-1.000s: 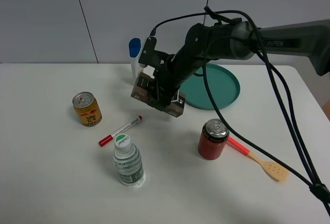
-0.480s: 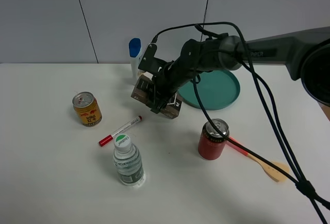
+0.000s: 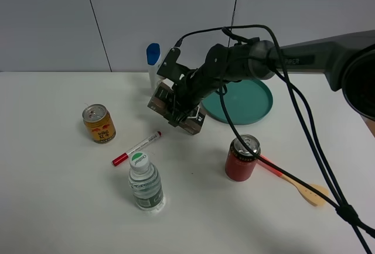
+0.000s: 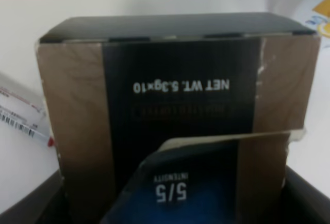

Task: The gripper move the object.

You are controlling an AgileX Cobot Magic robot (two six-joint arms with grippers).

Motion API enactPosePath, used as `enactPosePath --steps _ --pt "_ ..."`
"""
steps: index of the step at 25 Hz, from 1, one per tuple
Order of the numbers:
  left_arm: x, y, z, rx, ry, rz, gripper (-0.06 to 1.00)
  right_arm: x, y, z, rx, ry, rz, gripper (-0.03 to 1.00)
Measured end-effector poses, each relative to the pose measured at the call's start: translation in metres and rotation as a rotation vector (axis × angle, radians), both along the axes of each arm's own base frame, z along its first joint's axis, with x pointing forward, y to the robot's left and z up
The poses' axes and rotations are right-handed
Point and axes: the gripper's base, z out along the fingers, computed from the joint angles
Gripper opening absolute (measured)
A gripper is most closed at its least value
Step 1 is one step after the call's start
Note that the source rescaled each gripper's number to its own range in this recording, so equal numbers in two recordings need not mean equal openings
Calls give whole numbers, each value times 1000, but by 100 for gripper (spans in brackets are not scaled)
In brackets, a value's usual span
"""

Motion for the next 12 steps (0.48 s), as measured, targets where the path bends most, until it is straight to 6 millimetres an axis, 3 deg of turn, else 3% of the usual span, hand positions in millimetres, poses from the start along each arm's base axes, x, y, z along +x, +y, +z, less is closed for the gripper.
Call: enactPosePath --steps 1,5,8,12 --pt "0 0 0 0 0 0 100 0 0 0 6 7 -11 3" --pt "0 0 0 0 0 0 100 0 1 0 23 18 -33 35" --pt "0 0 0 0 0 0 100 -2 4 1 25 12 -27 43" --pt "0 0 0 0 0 0 100 -4 8 1 27 9 -22 45"
